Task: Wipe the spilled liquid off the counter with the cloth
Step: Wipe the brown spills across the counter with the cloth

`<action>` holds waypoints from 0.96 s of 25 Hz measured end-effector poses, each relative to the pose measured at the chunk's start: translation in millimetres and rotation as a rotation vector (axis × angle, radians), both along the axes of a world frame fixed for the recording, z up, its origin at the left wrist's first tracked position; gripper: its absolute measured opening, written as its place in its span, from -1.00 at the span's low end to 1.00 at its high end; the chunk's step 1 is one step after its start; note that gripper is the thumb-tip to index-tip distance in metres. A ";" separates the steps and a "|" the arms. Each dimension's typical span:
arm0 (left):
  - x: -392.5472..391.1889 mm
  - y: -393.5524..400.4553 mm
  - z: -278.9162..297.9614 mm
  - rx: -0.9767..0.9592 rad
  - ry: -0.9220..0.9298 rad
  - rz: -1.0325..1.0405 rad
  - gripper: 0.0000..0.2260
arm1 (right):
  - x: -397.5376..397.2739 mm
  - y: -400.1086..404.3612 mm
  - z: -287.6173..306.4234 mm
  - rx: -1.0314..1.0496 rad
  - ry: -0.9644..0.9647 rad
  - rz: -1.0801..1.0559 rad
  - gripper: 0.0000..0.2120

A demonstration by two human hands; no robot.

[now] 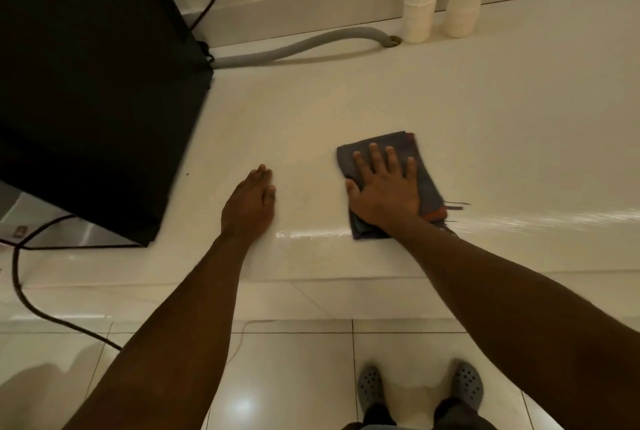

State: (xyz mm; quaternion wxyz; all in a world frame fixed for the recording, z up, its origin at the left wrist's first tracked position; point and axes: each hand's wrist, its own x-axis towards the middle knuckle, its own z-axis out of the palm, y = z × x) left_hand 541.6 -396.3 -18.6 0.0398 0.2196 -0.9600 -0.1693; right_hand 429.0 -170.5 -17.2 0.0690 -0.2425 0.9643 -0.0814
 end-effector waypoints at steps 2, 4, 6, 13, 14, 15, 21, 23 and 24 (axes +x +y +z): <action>-0.7 -0.7 -2.5 0.003 0.024 -0.001 -0.58 | 27.3 -25.9 0.8 0.034 0.000 0.150 -0.38; -1.8 -1.4 -5.0 -0.005 0.036 -0.007 -0.58 | 61.4 -32.7 0.0 0.055 0.007 0.300 -0.38; -2.3 -1.6 -6.6 -0.013 0.035 -0.012 -0.58 | 91.1 -21.2 -1.1 0.049 0.004 0.424 -0.40; -5.1 -1.4 -4.3 -0.004 0.003 0.005 -0.57 | 70.6 70.6 2.0 0.070 0.017 0.450 -0.45; -5.9 -0.3 -4.0 -0.003 0.003 0.022 -0.57 | 58.9 83.3 1.4 0.073 0.021 0.368 -0.44; -7.8 2.8 -2.7 -0.004 0.007 0.038 -0.57 | 47.2 94.8 1.1 0.071 0.020 0.279 -0.42; -33.1 64.9 6.3 -0.038 0.087 -0.084 -0.55 | -25.0 146.0 -2.8 0.042 -0.005 -0.217 -0.41; -43.7 99.7 10.1 -0.018 0.117 -0.137 -0.56 | -47.0 158.9 3.0 0.042 -0.066 -0.288 -0.40; -49.0 118.1 12.1 -0.001 0.142 -0.156 -0.58 | -53.6 162.2 8.1 0.017 -0.097 -0.293 -0.39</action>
